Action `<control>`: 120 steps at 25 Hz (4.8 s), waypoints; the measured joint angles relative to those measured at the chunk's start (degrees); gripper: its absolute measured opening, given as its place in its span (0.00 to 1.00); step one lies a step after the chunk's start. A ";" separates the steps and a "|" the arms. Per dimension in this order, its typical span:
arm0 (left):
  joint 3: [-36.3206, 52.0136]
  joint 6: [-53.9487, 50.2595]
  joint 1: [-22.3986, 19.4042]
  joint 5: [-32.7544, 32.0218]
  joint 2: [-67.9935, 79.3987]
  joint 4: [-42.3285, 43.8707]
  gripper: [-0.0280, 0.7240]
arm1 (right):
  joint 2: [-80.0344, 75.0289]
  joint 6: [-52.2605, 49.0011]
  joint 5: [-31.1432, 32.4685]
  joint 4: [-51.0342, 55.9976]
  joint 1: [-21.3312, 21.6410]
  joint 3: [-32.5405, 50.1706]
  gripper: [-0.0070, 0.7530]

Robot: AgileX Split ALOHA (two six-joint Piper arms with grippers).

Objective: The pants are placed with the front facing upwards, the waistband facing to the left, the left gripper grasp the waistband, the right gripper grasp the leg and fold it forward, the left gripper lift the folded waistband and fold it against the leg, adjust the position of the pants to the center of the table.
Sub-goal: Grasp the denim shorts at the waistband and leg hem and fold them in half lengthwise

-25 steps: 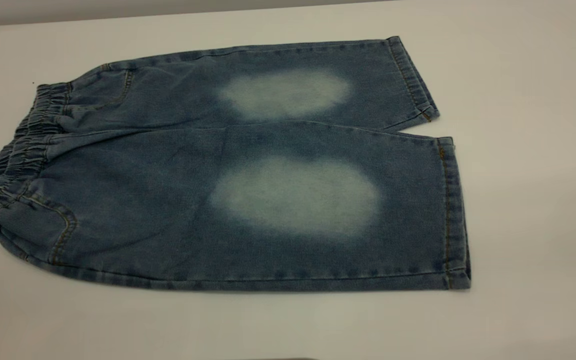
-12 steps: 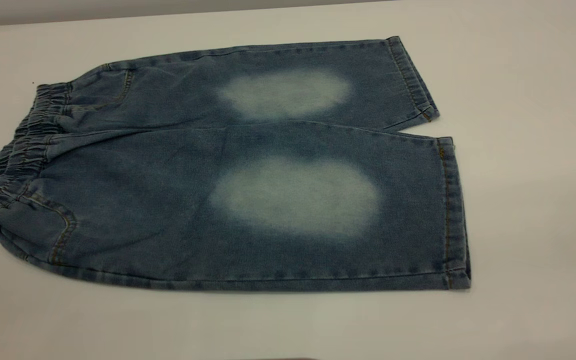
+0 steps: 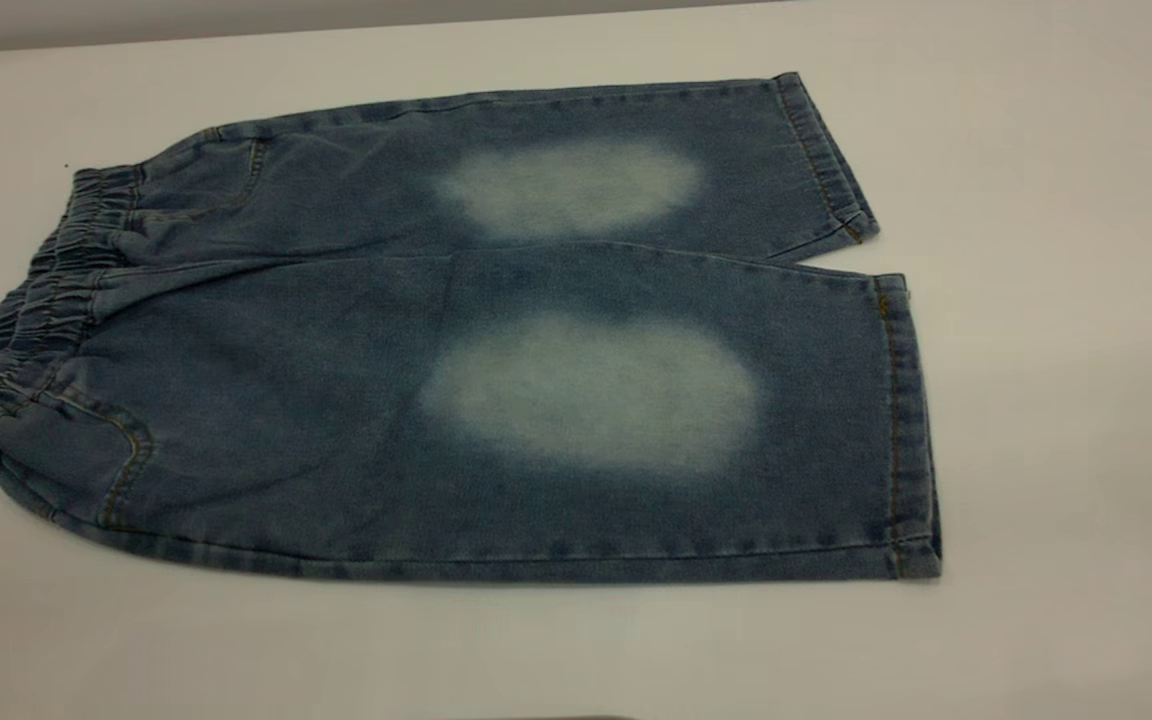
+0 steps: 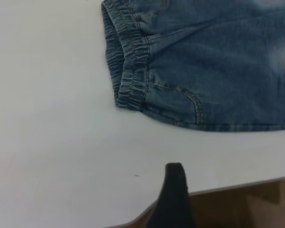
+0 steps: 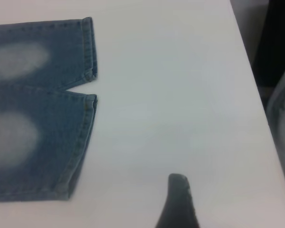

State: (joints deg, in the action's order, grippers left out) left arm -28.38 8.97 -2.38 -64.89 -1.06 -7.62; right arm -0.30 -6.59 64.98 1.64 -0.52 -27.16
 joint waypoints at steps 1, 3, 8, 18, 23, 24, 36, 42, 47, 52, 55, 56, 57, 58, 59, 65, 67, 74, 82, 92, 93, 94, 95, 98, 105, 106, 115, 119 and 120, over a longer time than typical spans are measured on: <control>-0.25 -2.18 0.00 0.42 0.50 0.00 0.78 | -1.31 1.07 0.16 0.86 0.00 -0.48 0.64; -1.29 -6.90 0.00 1.94 3.58 0.05 0.77 | -4.97 3.31 0.19 2.92 0.00 -1.64 0.64; -6.15 -10.18 0.00 6.44 18.76 2.62 0.77 | -19.41 5.10 -2.68 8.05 0.00 -4.33 0.64; -9.29 -15.31 0.00 19.77 56.36 5.37 0.77 | -50.05 19.42 -14.44 27.57 0.00 -4.39 0.64; -9.29 -15.99 -0.04 27.57 72.87 5.37 0.77 | -62.71 25.84 -20.62 35.24 0.00 -4.62 0.64; -9.29 -16.37 -0.04 28.75 75.71 5.37 0.77 | -64.42 27.04 -21.74 36.26 0.00 -4.62 0.64; -17.58 -22.23 -0.04 36.33 98.26 5.99 0.77 | -73.82 33.18 -28.36 42.57 0.00 -4.67 0.64; -17.85 -27.34 -0.04 39.26 104.71 11.39 0.77 | -73.84 33.25 -29.07 42.69 0.00 -4.67 0.64; -17.89 -33.32 -0.04 40.54 108.47 15.43 0.77 | -73.84 34.51 -29.27 42.88 0.00 -4.67 0.64; -17.89 -35.16 -0.04 48.01 111.88 15.33 0.77 | -73.84 34.65 -29.52 42.93 0.00 -4.67 0.64; -17.96 -35.43 -0.04 50.93 113.43 13.79 0.75 | -73.84 34.70 -29.52 42.99 0.00 -4.67 0.64; -17.98 -35.43 -0.04 50.86 113.95 13.55 0.74 | -73.84 34.70 -29.52 42.99 0.00 -4.67 0.64; -18.05 -35.43 -0.04 50.47 114.37 13.45 0.73 | -73.84 34.70 -29.52 42.99 0.00 -4.67 0.64; -18.25 -35.32 -0.04 49.98 114.96 13.45 0.73 | -73.84 34.70 -29.52 42.99 0.00 -4.67 0.64; -18.40 -35.12 -0.04 49.53 115.52 13.45 0.72 | -73.84 34.70 -29.57 42.99 0.00 -4.67 0.64; -19.00 -35.00 -0.04 49.25 116.82 13.38 0.68 | -73.84 34.70 -30.01 42.99 0.00 -4.67 0.64; -19.00 -35.00 -0.04 49.43 116.87 13.27 0.58 | -73.84 34.70 -29.90 42.99 0.00 -4.67 0.64; -19.00 -33.55 -0.04 48.93 116.29 13.47 0.17 | -77.40 35.01 -24.70 45.36 0.00 -4.55 0.64; -18.49 -28.65 1.60 45.63 107.40 12.96 0.17 | -91.60 50.19 -25.10 62.01 0.00 -0.67 0.64; -18.37 -27.47 6.91 43.80 100.35 12.78 0.17 | -111.05 69.40 -20.98 82.72 0.00 -0.66 0.64; -18.37 -27.47 6.97 43.69 100.11 12.78 0.17 | -112.82 70.43 -20.68 83.66 0.00 -0.71 0.64; -18.37 -27.47 7.08 43.56 100.04 12.78 0.17 | -114.19 71.20 -20.49 84.27 0.00 -0.71 0.64; -18.37 -27.47 7.16 43.44 100.04 12.78 0.17 | -115.71 71.91 -20.35 84.82 0.00 -0.71 0.64; -18.37 -27.47 7.28 43.07 100.04 12.78 0.17 | -119.15 73.88 -20.12 86.56 0.00 -0.71 0.64; -18.37 -27.47 7.30 42.85 100.02 12.78 0.17 | -123.33 78.98 -18.85 93.08 -1.94 -0.89 0.63; -18.37 -27.47 7.30 42.85 99.97 12.78 0.17 | -123.68 79.37 -18.93 94.11 -3.16 -0.89 0.62; -18.37 -27.47 7.30 42.23 99.98 12.69 0.17 | -124.16 83.75 -20.52 101.67 -10.83 -2.27 0.61; -18.37 -27.47 7.30 41.34 99.98 12.62 0.17 | -124.16 83.75 -21.31 101.46 -10.90 -4.39 0.61; -18.37 -27.47 7.30 41.28 99.98 12.62 0.17 | -124.16 83.80 -21.49 101.46 -10.90 -4.91 0.61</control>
State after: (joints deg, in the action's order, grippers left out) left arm -46.74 -18.50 4.92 -23.61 98.92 5.00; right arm -124.46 77.21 43.49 103.10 -11.42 -32.07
